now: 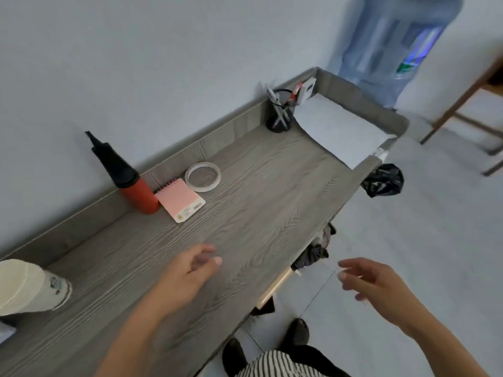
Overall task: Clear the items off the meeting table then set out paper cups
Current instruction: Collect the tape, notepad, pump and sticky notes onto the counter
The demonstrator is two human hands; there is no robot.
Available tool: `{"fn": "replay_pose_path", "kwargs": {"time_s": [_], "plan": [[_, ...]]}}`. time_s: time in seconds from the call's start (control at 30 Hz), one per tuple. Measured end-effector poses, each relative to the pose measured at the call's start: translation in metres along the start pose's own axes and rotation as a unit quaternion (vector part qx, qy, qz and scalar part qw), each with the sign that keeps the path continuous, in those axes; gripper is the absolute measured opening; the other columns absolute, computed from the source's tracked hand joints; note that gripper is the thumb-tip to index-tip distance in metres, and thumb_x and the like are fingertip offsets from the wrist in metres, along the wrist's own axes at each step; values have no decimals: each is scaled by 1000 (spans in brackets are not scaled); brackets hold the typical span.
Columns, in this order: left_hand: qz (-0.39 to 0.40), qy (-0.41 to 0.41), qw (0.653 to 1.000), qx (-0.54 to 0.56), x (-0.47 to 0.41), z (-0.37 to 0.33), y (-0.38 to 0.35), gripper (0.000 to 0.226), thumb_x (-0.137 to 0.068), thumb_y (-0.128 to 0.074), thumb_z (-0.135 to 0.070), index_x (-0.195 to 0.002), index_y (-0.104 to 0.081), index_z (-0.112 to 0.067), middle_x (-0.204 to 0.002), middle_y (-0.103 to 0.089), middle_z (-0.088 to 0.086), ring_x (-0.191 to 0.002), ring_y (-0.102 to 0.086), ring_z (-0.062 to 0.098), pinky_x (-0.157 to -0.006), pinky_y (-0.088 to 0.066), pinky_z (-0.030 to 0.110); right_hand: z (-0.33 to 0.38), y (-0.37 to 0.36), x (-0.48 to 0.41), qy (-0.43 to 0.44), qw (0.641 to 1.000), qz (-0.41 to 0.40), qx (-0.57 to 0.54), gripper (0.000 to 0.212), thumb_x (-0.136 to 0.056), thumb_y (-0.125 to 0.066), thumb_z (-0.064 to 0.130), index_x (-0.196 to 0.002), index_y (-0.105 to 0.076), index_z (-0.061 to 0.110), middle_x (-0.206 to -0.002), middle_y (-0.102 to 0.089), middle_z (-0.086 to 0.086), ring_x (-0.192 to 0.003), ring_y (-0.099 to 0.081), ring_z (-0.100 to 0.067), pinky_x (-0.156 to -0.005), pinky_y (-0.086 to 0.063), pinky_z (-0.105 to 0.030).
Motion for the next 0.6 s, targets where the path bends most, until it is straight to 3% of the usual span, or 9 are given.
{"fn": "replay_pose_path", "kwargs": {"time_s": [0.07,0.27,0.47,0.6], "plan": [[17,-7,998,54,0,-25,-17,14,-93,-60,-22,-105,-65,-26,-106,-69,0,-100,-65,15,-83,-49,28,-22,10,20,-26,998,-22,-57,15,-87,-69,22,-102,-69,24,-90,-76,-2,-79,-73,-14,-69,-58,-31],[35,5,991,132,-12,-74,-87,17,-95,-55,-12,-102,-70,-10,-87,-76,13,-87,-69,32,-73,-53,37,-93,60,77,-74,974,-101,-187,17,-88,-68,18,-104,-70,21,-95,-77,-6,-85,-74,-19,-72,-57,-35],[71,-26,993,86,-29,-143,-196,17,-95,-55,-15,-101,-70,-9,-91,-75,16,-89,-69,34,-72,-52,38,-173,180,135,-94,929,-249,-258,16,-89,-65,13,-104,-70,17,-91,-77,-7,-86,-73,-24,-74,-55,-37],[175,-69,982,3,-33,-194,-293,17,-95,-55,-17,-104,-69,-17,-93,-76,10,-92,-71,28,-81,-54,40,-223,247,163,-114,890,-332,-291,17,-91,-61,9,-107,-67,10,-97,-74,-14,-84,-69,-25,-71,-52,-35]]}}
Point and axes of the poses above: each hand's wrist, its own x-axis away from the middle knuckle, its own y-axis out of the back of the hand, z = x × y, the point moved 5 cm from there along -x, towards the middle knuckle
